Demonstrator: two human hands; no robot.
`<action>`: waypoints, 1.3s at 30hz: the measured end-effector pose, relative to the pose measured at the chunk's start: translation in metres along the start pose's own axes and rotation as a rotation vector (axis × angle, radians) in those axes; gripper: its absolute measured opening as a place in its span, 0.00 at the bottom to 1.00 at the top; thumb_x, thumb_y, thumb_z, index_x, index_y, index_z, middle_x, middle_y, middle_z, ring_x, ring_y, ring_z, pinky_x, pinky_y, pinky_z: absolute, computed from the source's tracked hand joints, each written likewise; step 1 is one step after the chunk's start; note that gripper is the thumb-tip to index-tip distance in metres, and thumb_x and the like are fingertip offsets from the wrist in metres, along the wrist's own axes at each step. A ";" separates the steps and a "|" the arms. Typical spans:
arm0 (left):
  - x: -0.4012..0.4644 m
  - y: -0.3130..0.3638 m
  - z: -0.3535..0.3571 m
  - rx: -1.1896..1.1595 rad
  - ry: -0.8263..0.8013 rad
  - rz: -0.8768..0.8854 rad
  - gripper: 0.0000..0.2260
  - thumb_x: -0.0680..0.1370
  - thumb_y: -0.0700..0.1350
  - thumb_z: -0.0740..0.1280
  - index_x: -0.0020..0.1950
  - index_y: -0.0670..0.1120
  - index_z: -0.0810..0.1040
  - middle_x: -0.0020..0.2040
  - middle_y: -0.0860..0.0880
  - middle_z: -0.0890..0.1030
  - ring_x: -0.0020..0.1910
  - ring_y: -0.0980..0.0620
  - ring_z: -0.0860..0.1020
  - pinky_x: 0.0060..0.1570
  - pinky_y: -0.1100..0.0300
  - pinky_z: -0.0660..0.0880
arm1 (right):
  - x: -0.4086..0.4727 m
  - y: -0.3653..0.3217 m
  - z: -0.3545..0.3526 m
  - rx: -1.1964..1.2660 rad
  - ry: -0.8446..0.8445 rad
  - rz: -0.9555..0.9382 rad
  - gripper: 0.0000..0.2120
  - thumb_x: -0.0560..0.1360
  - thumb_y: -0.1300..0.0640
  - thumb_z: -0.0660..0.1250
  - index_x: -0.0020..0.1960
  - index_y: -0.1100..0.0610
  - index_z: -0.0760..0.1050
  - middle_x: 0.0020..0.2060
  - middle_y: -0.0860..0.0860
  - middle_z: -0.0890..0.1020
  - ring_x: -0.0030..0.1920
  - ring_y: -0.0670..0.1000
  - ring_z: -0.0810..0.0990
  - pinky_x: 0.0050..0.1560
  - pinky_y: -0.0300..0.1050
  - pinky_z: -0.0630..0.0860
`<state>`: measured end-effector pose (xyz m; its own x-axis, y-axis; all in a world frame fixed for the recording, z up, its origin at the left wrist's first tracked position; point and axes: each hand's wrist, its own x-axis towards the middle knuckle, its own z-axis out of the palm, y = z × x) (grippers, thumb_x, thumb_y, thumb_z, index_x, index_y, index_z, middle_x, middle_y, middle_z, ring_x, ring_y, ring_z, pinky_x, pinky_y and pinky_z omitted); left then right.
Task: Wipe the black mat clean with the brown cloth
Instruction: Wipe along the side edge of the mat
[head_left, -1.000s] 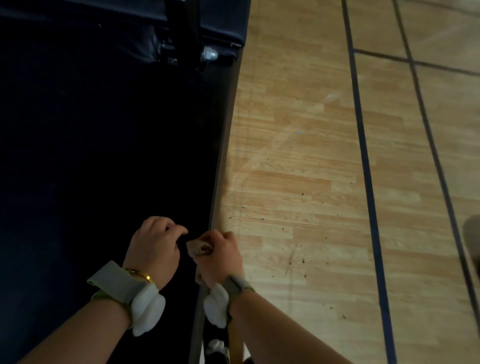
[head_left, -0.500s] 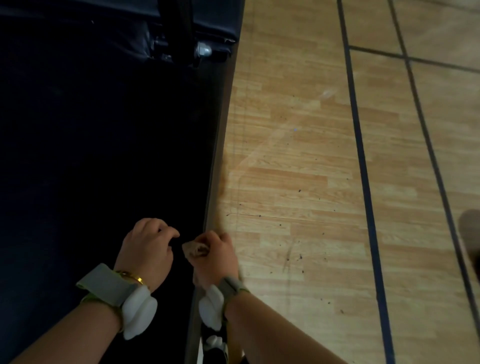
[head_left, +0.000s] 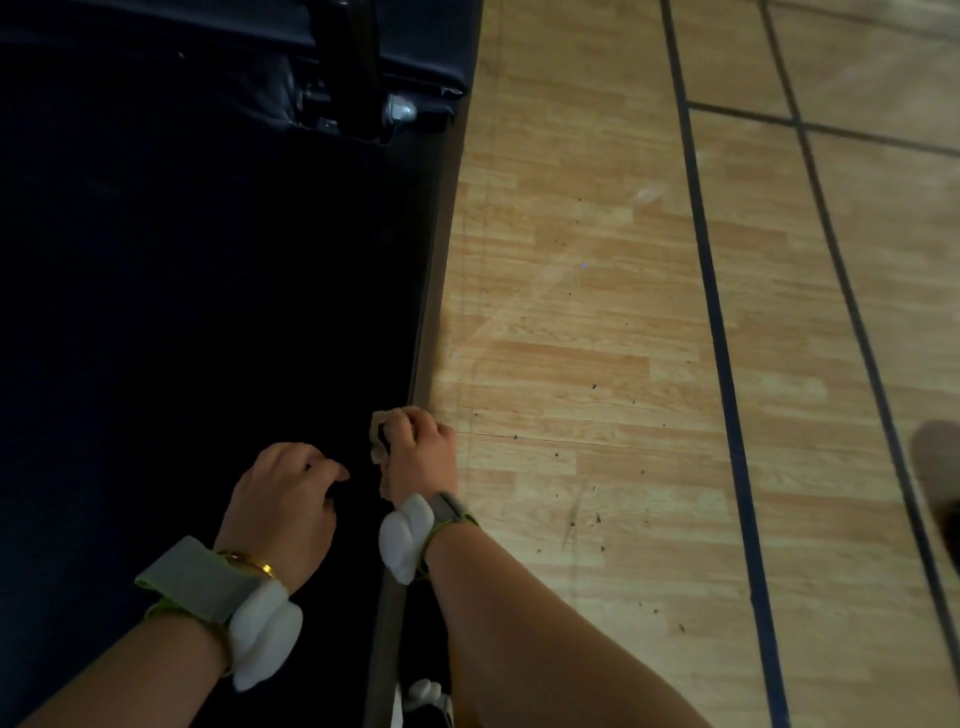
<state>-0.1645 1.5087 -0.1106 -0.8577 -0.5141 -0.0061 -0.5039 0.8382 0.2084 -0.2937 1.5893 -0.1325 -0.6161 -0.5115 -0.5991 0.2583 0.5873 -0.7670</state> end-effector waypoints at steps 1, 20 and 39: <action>0.000 0.000 0.000 -0.001 -0.007 -0.005 0.20 0.51 0.32 0.80 0.39 0.45 0.82 0.39 0.45 0.79 0.40 0.39 0.79 0.34 0.49 0.77 | 0.003 0.001 0.000 -0.029 -0.019 0.003 0.10 0.79 0.48 0.60 0.58 0.49 0.72 0.53 0.48 0.65 0.44 0.51 0.72 0.52 0.45 0.73; -0.005 0.002 -0.017 -0.069 -0.176 -0.138 0.13 0.63 0.35 0.75 0.46 0.45 0.83 0.44 0.45 0.79 0.50 0.40 0.75 0.47 0.48 0.75 | 0.006 0.011 -0.001 -0.178 0.112 -0.032 0.12 0.69 0.50 0.72 0.46 0.49 0.69 0.50 0.51 0.75 0.42 0.52 0.77 0.45 0.45 0.79; -0.057 -0.001 -0.032 -0.096 -0.254 -0.200 0.13 0.72 0.37 0.68 0.56 0.46 0.80 0.53 0.45 0.76 0.60 0.42 0.70 0.58 0.48 0.71 | -0.023 0.034 0.001 -0.116 0.021 -0.067 0.07 0.76 0.54 0.68 0.51 0.47 0.70 0.50 0.50 0.73 0.43 0.52 0.78 0.43 0.46 0.79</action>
<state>-0.1121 1.5310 -0.0793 -0.7466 -0.5951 -0.2974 -0.6636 0.6979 0.2693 -0.2703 1.6207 -0.1450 -0.6448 -0.5397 -0.5413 0.1292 0.6210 -0.7731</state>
